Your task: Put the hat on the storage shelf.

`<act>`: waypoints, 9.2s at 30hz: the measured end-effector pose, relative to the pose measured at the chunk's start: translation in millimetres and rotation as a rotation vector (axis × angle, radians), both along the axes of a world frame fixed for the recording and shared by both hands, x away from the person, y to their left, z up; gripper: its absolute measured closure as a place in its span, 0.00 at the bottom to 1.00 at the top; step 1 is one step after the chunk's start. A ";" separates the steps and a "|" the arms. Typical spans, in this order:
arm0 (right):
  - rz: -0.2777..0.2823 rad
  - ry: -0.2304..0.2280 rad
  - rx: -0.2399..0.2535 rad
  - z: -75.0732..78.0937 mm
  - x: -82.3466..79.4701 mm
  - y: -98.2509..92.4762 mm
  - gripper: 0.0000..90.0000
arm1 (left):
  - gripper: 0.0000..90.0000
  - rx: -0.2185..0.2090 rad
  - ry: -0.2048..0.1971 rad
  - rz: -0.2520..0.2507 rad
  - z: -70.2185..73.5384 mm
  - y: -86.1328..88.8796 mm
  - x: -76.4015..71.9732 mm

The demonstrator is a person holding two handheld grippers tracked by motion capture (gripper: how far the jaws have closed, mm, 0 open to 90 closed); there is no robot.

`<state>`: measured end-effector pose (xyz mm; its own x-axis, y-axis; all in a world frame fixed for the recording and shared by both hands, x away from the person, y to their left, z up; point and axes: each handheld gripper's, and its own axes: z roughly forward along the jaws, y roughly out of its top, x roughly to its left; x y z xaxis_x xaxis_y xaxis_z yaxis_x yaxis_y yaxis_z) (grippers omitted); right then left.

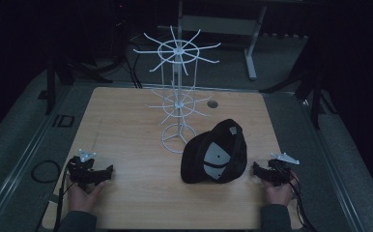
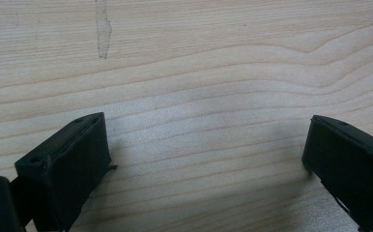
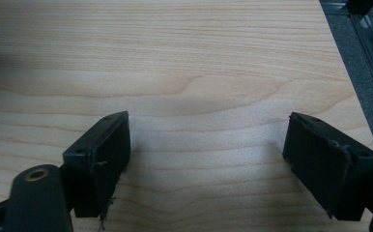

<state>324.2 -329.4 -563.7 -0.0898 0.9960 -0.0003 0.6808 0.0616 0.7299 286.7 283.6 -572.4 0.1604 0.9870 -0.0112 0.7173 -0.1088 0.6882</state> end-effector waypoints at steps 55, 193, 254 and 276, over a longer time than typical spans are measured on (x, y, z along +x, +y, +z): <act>0.403 -0.171 0.121 84.1 -82.7 43.6 0.32 | 0.03 -0.002 -0.002 0.020 -0.1 -0.2 0.9; 0.208 0.019 -0.009 3.7 -54.5 -0.9 0.30 | 0.98 -0.203 -0.196 -1.045 125.3 -308.9 15.1; 0.220 0.014 -0.010 3.2 -54.4 -0.5 0.30 | 0.98 -0.307 -0.392 -1.172 210.5 -298.9 19.5; 0.224 0.014 -0.010 3.1 -54.5 0.0 0.30 | 0.98 -0.434 -0.451 -1.161 257.2 -297.4 29.0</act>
<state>269.7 -329.4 -560.5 -0.3090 0.9510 -0.0069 0.6592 0.2194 0.7192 315.7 -13.7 -315.3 0.9791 0.2030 -0.0124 0.0565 -0.2129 0.9754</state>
